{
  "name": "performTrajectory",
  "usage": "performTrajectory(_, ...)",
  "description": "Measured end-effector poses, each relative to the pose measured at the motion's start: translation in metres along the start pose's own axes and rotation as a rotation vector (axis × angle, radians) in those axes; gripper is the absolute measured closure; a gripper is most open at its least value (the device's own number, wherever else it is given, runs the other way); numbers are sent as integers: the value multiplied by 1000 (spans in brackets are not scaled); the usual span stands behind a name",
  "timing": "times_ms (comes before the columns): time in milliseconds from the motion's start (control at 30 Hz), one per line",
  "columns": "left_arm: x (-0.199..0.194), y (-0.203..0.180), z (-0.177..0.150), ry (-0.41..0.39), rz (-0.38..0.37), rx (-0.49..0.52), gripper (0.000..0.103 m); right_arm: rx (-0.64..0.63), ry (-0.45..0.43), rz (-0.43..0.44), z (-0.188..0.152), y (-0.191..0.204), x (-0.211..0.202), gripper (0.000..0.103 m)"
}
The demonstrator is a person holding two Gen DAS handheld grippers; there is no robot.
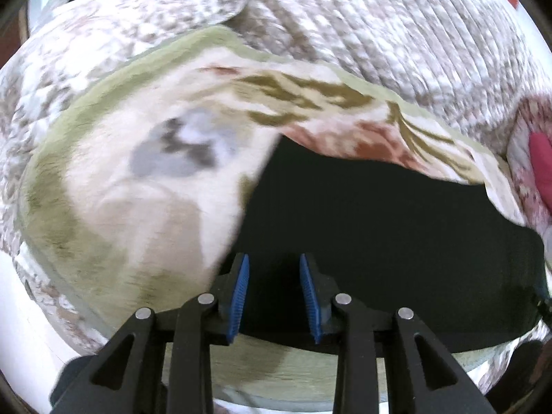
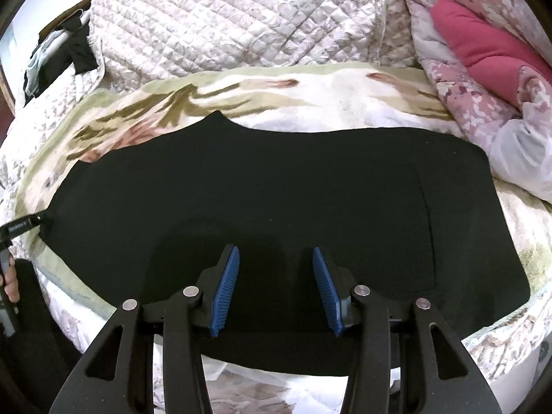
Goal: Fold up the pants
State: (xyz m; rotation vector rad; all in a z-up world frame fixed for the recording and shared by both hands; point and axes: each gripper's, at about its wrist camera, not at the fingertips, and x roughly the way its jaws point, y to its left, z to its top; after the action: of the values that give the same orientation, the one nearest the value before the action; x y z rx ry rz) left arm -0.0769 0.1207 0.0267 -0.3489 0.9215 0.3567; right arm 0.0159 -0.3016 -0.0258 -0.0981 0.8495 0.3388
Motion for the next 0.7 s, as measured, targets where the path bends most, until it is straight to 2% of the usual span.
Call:
performTrajectory(67,1,12,4,5,1,-34,68,4,2,8,0,0,0,57)
performTrajectory(200,3,30,1,61,-86,-147,65,-5,0,13,0,3,-1,57)
performTrajectory(467,-11,24,-35,130,-195,-251,60,-13,13,29,0,5,4,57)
performTrajectory(567,-4,26,-36,118,-198,-268,59,-20,16,36,0,8,7,57)
performTrajectory(700,5,27,-29,41,-216,-293,57,-23,8,41,1,10,5,57)
